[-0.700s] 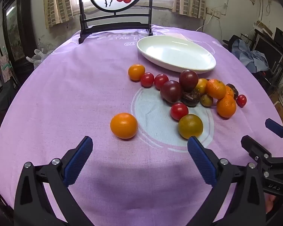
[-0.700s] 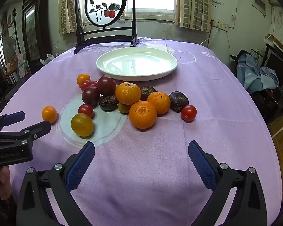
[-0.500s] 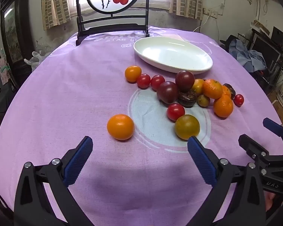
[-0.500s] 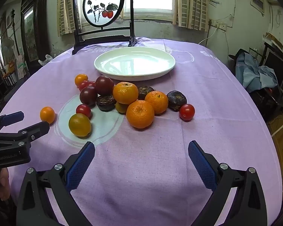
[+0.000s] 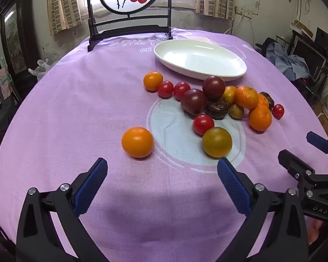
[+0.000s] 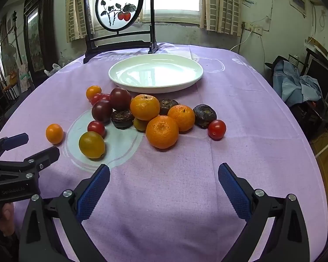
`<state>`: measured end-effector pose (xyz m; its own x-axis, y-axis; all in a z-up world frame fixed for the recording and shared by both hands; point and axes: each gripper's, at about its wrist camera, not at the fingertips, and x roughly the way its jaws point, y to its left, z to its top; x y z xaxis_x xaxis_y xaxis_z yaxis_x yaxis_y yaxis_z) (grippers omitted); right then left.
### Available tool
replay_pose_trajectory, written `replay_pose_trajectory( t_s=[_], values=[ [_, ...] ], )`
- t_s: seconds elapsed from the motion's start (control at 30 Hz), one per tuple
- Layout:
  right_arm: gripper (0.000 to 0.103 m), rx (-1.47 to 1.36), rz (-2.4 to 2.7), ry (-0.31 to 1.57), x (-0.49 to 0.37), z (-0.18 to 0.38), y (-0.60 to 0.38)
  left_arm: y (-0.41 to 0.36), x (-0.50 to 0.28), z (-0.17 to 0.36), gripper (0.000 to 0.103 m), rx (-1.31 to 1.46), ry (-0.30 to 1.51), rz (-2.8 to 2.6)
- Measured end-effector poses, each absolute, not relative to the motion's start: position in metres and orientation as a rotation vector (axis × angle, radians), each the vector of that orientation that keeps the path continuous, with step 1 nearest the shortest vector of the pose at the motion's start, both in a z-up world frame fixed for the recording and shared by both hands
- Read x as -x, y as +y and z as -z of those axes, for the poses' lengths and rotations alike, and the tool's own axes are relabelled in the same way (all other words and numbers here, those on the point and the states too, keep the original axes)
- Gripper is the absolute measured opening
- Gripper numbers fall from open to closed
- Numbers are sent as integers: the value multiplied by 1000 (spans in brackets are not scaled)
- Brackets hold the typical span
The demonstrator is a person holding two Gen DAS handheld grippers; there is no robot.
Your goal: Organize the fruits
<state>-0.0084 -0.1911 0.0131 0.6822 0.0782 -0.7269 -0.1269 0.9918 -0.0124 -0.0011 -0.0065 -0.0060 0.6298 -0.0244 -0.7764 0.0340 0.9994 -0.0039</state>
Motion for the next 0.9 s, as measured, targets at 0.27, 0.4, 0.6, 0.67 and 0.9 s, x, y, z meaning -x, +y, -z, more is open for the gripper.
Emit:
replay_pose_trajectory(
  t_s=[0.27, 0.4, 0.6, 0.67, 0.9],
  values=[
    [99, 65, -112, 821, 7, -8, -191, -8, -1, 11, 98, 0, 916, 47],
    [99, 62, -114, 826, 6, -7, -190, -5, -2, 12, 98, 16, 919, 39],
    [99, 60, -115, 831, 7, -5, -190, -2, -2, 11, 98, 31, 914, 27],
    [99, 60, -116, 832, 7, -4, -190, -1, -2, 12, 98, 31, 917, 24],
    [99, 62, -120, 830, 8, -4, -188, -2, -1, 13, 98, 26, 922, 17]
  ],
)
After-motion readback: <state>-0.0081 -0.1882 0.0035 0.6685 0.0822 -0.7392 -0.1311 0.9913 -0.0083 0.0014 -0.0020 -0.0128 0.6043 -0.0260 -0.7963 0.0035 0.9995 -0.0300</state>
